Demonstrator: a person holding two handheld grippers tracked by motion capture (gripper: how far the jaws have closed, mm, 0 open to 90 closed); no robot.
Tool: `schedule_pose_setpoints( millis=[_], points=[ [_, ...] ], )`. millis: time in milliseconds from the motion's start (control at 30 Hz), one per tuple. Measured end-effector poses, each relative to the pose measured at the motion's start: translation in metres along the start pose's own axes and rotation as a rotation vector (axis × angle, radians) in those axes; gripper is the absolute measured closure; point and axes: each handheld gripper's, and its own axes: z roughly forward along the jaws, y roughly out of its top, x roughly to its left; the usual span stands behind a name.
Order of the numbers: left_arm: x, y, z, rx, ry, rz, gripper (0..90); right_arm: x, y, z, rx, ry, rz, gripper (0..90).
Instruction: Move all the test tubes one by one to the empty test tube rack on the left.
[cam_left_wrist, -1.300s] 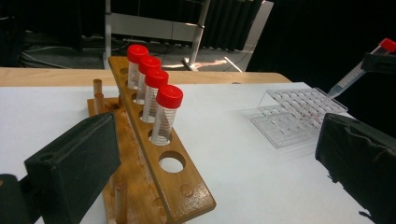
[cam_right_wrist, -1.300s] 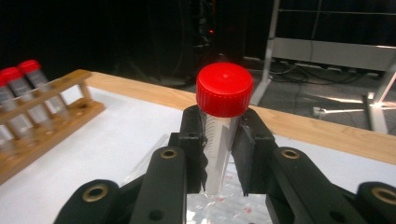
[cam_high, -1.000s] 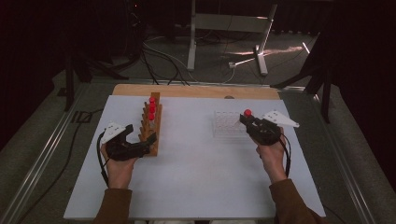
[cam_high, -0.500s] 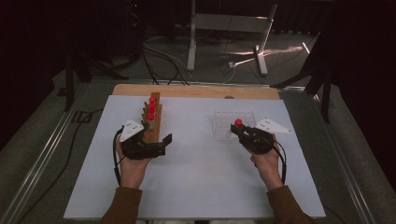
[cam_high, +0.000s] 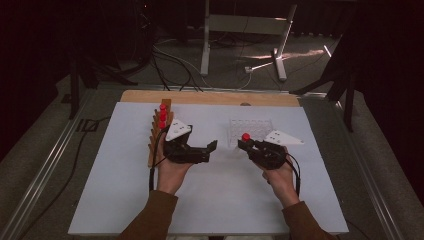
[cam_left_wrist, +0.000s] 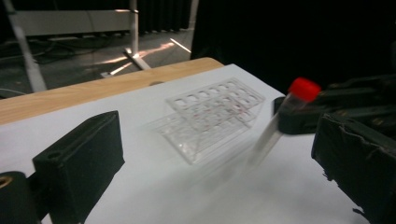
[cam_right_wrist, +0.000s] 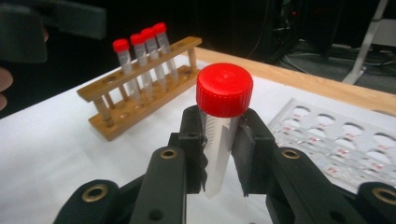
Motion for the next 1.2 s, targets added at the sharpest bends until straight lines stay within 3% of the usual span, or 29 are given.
schedule_pose_setpoints(
  millis=[133,267,367,500,567,733,933,1200],
  points=[
    [-0.008,0.005,0.009,0.017,-0.038,-0.017,5.0,0.005,-0.001,0.004,0.018,0.017,-0.016,74.0],
    [-0.018,0.007,0.017,0.04,-0.061,0.009,9.9,0.01,-0.001,0.008,0.038,0.033,-0.024,74.0],
    [-0.024,0.008,0.023,0.053,-0.091,0.034,19.1,0.013,-0.002,0.01,0.049,0.044,-0.031,74.0],
    [-0.031,0.009,0.031,0.077,-0.147,0.061,38.2,0.017,-0.003,0.014,0.065,0.057,-0.05,74.0],
    [-0.035,0.009,0.036,0.096,-0.153,0.081,47.3,0.02,-0.004,0.015,0.07,0.065,-0.06,74.0],
    [-0.038,0.006,0.044,0.126,-0.166,0.084,64.1,0.023,-0.003,0.016,0.076,0.079,-0.07,74.1],
    [-0.036,0.006,0.046,0.143,-0.149,0.077,70.2,0.024,-0.004,0.017,0.08,0.077,-0.087,73.1],
    [-0.023,0.012,0.035,0.089,-0.112,0.027,71.1,0.018,-0.002,0.014,0.052,0.113,-0.063,40.8]
  ],
)
